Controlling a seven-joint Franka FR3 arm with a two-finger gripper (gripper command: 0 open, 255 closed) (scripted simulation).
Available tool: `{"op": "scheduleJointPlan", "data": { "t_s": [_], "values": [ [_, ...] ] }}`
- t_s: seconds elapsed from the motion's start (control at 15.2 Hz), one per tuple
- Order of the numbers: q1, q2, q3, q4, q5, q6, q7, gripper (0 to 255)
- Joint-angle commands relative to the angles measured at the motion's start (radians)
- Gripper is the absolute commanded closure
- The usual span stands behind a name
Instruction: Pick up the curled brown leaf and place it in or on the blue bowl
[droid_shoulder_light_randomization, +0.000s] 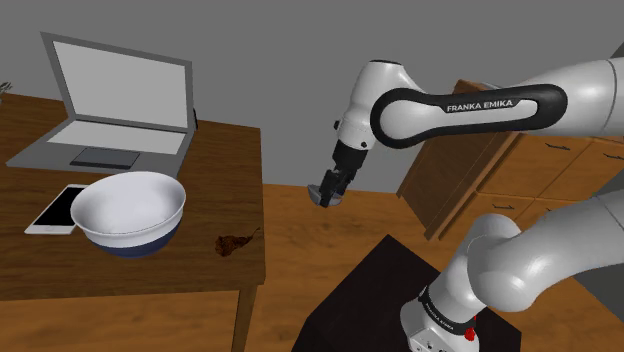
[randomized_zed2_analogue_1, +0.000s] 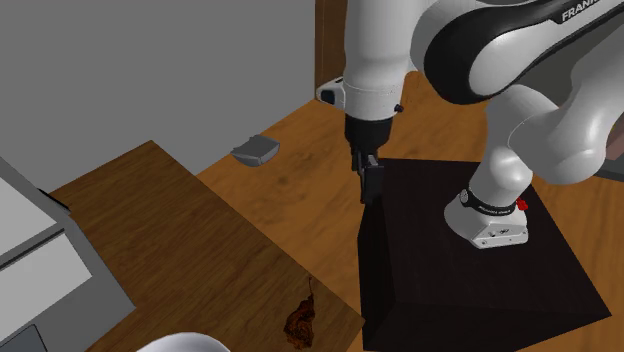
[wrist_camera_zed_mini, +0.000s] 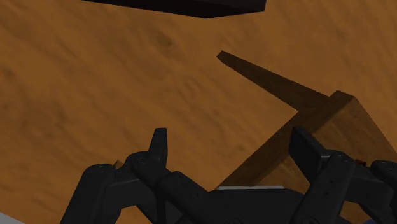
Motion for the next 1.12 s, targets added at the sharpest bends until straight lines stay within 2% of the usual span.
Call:
{"op": "scheduleJointPlan", "data": {
  "t_s": [0.0,0.59,0.92,1.06],
  "values": [
    [0.026,0.057,0.01,0.01,0.03,0.072,-0.026,0],
    [0.14,0.302,0.06,0.104,0.164,0.328,-0.154,0],
    [0.195,0.435,0.093,0.187,0.235,0.437,-0.234,0],
    [0.202,0.462,0.1,0.197,0.246,0.461,-0.246,0]
  ]
}}
